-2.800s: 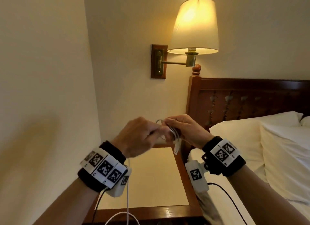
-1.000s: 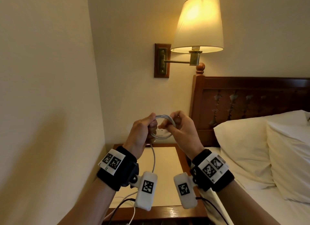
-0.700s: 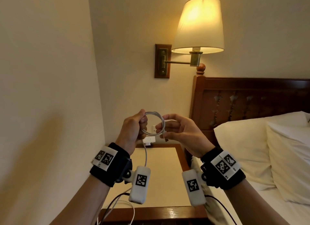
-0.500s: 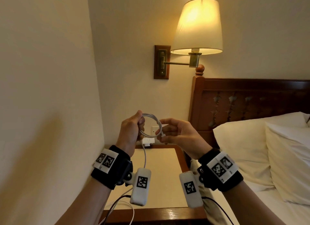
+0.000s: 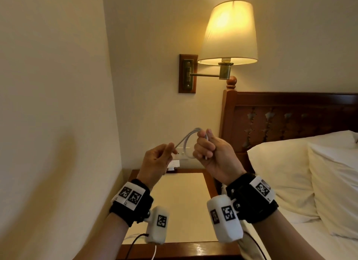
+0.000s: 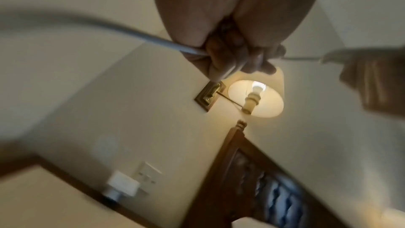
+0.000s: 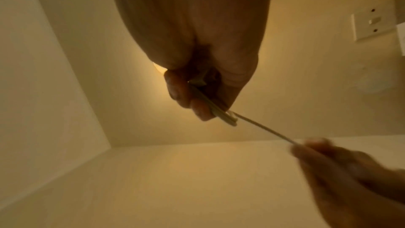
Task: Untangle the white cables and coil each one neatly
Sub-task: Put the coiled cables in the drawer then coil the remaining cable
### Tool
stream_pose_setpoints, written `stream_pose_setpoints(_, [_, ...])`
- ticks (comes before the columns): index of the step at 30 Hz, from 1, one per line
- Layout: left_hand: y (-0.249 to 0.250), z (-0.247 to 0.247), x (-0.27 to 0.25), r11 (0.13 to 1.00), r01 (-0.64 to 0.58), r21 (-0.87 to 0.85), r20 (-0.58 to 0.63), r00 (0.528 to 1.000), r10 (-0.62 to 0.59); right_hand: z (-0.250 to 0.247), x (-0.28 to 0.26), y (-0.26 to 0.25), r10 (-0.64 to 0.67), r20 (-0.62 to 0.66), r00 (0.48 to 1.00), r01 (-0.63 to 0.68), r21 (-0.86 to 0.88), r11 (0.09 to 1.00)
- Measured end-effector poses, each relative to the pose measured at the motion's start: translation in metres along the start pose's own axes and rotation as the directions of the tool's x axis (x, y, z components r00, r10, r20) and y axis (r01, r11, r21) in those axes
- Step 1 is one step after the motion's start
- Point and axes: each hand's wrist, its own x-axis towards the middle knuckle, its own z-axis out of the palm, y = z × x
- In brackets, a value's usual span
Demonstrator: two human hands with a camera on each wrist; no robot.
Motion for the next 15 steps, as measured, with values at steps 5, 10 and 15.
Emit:
stream_pose_setpoints(5, [-0.045, -0.017, -0.020, 0.899, -0.138, 0.415, 0.011, 0.989, 0.147, -0.008, 0.002, -0.030, -0.008, -0.023, 1.000, 0.009, 0.034, 0.999])
stream_pose_setpoints(10, [-0.012, 0.009, -0.037, 0.494, -0.423, 0.760, 0.459, 0.887, 0.053, -0.013, 0.000, -0.019, -0.054, -0.055, 0.997, 0.026, -0.420, 0.907])
stream_pose_setpoints(15, [0.058, 0.020, -0.028, 0.253, -0.603, 0.757, 0.460, 0.766, 0.449, -0.019, -0.002, -0.004, -0.153, 0.021, 0.988, 0.087, -0.895, 0.438])
